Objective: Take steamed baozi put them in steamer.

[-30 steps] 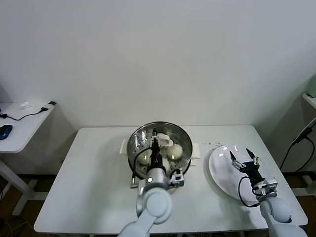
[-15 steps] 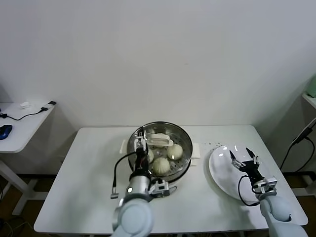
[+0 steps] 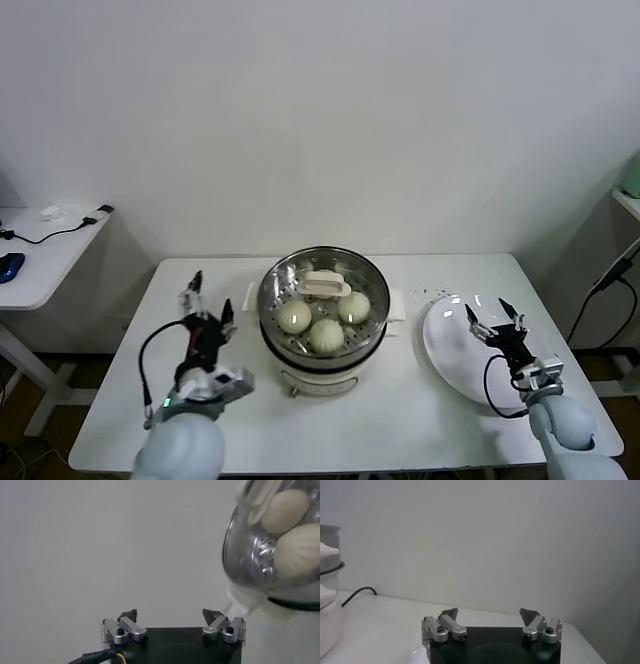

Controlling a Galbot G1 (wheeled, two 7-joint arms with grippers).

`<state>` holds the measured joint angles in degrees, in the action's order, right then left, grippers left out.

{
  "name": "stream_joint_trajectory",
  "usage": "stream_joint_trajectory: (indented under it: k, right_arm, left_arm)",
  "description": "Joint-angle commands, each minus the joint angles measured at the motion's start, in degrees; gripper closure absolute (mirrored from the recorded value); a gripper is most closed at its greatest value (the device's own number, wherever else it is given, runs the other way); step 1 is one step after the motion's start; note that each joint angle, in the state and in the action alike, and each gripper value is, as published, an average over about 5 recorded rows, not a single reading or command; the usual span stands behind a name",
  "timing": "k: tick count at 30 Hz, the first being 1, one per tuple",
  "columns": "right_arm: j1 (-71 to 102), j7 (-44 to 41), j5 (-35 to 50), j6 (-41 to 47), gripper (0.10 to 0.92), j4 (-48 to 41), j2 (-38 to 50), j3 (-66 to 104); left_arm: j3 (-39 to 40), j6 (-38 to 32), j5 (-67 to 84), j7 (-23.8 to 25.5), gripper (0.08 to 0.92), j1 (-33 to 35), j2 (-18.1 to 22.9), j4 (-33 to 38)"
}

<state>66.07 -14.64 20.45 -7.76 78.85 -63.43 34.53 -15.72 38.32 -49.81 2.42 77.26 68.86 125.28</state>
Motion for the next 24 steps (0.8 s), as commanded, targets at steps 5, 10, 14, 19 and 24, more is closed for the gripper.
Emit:
stream_joint_trajectory:
  k: [5,10,14,19,24]
  right_arm:
    - [2.39,1.07,-1.09,2.56,0.203,6.39,-1.55,0.99]
    - [3.49,1.11,-1.38,2.66,0.203,7.43,-1.95,1.56]
    - [4.19,0.97,-1.27,2.75,0.203,8.17,-1.99,2.19]
    - [5.26,0.81,-1.2,2.8,0.203,9.27,-2.39,3.05]
    - [6.25,1.03,-1.43,2.78,0.203,10.34,-2.79,3.73]
  left_arm:
    - [-29.22,-40.82,56.83,-2.94,0.177,17.4,10.77,-4.31]
    - [-29.45,-43.57,61.39,-0.57,0.177,17.57,13.49,-9.22]
    - [-28.56,-45.12,61.1,0.0,0.177,17.72,13.98,-11.56]
    - [-27.57,-44.3,59.47,-0.15,0.177,17.84,13.87,-11.71]
    - [-27.35,-42.96,59.15,-0.11,0.177,17.68,13.77,-11.03]
